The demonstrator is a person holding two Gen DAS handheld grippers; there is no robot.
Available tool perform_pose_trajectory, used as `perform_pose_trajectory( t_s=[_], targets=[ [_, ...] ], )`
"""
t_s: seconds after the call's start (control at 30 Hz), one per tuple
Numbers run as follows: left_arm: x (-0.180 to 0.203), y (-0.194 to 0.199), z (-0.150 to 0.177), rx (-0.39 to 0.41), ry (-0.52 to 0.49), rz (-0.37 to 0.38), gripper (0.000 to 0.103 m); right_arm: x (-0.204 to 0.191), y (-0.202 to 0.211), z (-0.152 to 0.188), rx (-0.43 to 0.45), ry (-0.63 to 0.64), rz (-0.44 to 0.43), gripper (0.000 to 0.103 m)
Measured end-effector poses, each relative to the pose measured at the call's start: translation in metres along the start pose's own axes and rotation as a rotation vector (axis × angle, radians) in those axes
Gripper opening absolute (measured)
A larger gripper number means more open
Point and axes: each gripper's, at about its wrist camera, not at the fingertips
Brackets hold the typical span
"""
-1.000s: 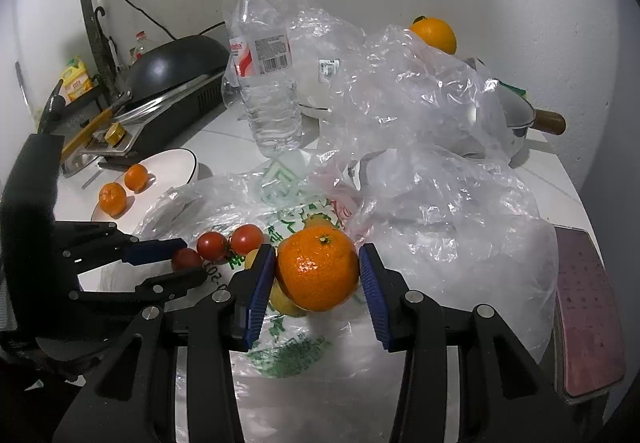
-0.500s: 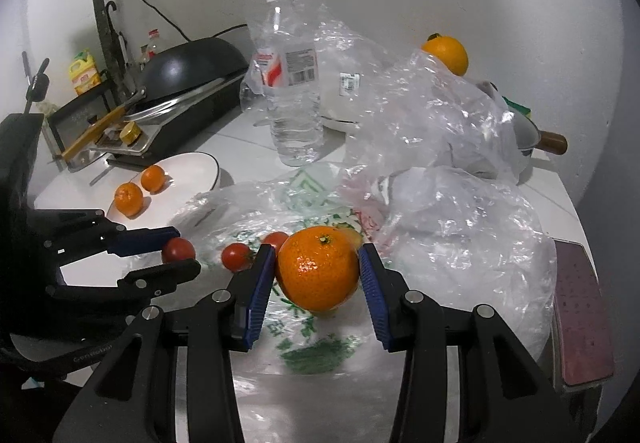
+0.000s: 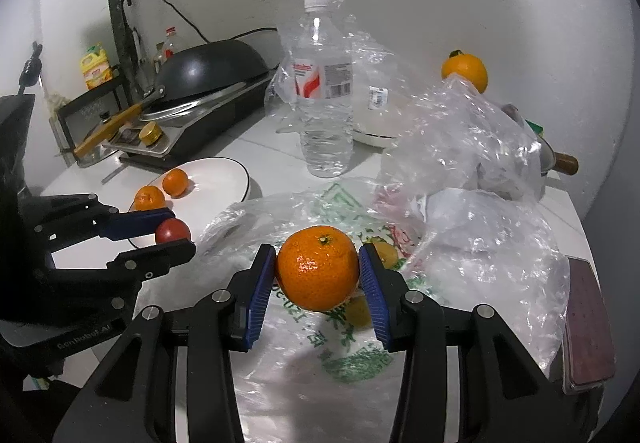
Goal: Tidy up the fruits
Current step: 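Carry both fruits to the plate while the left tool releases the tomato onto it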
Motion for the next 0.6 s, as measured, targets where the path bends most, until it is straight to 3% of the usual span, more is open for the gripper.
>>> perform_pose_trajectory(
  t_s=[0.6],
  targets=[
    [-0.047, 0.009, 0.016, 0.022, 0.066, -0.071, 0.03, -0.036, -0.015, -0.018, -0.011, 0.057, -0.02, 0.046]
  ],
)
Point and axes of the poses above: each gripper's, at about its wrist camera, not at the fingertips, and y roughly against the way its jaws point, x to its right, z to its underside, and after that the axes turned 12 degrees about -z, right-handed
